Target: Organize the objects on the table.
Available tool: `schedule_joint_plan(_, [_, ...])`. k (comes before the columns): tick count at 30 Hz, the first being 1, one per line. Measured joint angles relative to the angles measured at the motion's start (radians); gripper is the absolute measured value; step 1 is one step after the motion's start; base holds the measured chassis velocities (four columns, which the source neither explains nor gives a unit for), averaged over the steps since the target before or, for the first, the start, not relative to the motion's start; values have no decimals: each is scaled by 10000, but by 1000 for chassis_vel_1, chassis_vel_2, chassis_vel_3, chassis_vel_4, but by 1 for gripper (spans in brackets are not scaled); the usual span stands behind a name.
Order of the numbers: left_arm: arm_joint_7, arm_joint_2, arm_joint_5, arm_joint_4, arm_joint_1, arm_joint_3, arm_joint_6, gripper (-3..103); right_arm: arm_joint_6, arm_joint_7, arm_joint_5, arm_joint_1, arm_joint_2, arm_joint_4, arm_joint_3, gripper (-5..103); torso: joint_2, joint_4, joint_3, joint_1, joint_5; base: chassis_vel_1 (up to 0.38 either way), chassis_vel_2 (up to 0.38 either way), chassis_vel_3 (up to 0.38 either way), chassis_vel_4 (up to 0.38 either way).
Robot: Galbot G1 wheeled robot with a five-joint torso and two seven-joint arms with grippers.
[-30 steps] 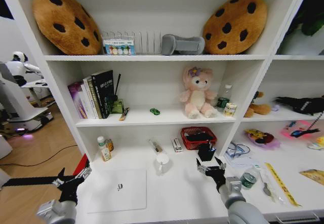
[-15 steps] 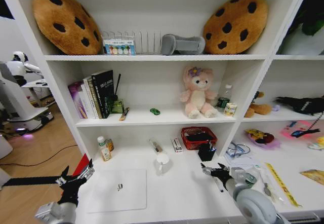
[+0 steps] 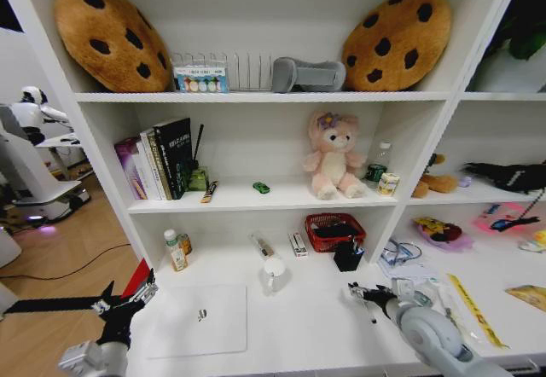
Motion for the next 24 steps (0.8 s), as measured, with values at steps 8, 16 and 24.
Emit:
schedule_joint_plan(8, [-39, -21, 4, 17, -23, -32, 17, 100, 112, -39, -196, 405, 56, -486, -537, 100, 0, 0, 0, 0, -2, 0, 0, 0, 0])
schedule_joint_plan(16, [-139, -111, 14, 114, -94, -17, 9, 100, 165, -231, -466, 377, 8, -456, -709, 84, 3, 2, -3, -1, -6, 0, 0, 0, 0])
schedule_joint_plan(24, [-246, -113, 26, 234, -220, 27, 85, 100, 209, -232, -547, 235, 41, -357, -724, 51, 3, 1, -3, -1, -4, 0, 0, 0, 0])
